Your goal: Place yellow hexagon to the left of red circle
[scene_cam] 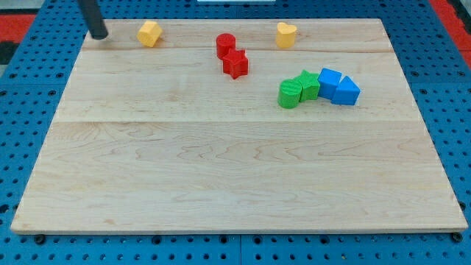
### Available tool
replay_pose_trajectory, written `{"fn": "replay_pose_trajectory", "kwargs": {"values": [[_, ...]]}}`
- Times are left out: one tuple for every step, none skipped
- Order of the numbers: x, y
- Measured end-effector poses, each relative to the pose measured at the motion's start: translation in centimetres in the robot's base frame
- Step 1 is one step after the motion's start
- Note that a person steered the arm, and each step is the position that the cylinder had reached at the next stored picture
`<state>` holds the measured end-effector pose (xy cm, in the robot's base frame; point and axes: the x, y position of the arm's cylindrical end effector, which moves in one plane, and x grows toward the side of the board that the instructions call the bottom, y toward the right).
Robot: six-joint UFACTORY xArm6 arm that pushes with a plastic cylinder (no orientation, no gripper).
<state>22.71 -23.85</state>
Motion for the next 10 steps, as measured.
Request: {"fn": "replay_pose_trajectory", "kwargs": {"values": [[0.6,6.3],[3.5,8.9],[4.3,10.4],[3.7,7.3],[-0.7,6.7],[-3.0,10.8],[0.0,11.2],[1.9,12.2],[2.1,16.5],[2.1,18.4]]}}
